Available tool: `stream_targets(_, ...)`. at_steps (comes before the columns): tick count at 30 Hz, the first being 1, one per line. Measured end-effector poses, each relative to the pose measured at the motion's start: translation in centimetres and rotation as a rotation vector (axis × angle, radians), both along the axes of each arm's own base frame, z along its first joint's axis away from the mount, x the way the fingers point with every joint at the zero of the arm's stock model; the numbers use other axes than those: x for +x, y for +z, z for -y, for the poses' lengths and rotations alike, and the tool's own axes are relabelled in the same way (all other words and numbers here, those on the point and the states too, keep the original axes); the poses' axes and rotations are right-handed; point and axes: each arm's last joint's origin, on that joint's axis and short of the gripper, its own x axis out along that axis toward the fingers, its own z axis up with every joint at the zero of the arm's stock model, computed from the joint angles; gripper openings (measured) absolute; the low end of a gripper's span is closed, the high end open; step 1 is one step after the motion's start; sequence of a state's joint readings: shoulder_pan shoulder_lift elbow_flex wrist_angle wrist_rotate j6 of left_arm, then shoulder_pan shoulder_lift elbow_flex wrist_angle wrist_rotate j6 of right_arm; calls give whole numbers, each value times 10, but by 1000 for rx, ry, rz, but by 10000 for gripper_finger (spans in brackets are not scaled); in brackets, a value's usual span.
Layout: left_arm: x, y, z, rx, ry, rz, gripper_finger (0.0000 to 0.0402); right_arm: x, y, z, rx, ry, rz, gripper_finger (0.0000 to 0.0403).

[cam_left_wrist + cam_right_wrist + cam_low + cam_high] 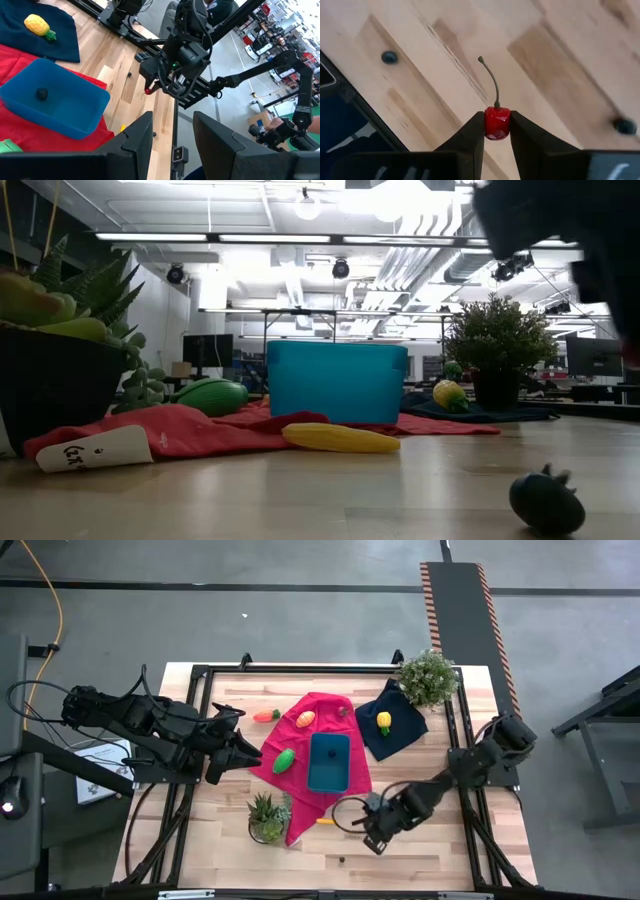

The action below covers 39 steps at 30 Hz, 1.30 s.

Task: Pick and placing Produce into tupperware
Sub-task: Put the cherry into the blue bin

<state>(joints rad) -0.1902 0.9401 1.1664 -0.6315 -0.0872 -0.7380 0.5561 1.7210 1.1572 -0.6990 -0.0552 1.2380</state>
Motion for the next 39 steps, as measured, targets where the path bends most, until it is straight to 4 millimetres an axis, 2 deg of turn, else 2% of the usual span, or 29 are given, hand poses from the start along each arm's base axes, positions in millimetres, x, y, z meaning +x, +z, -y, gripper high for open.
stream_targets(10,-1,-2,0,13,0,-18,129,33,4,49,52,42,93,71)
stream_targets(17,-2,-3,0,36,-9,-33,129,51,22,85,88,16,253,71)
stream_targets(22,-2,-5,-1,56,1,-47,129,59,34,114,84,-48,345,71)
stream_targets(32,-4,-9,-5,198,63,-91,129,69,39,170,39,-166,433,71)
stream_targets(39,-7,-14,-7,238,91,-152,129,69,39,187,1,-167,444,71)
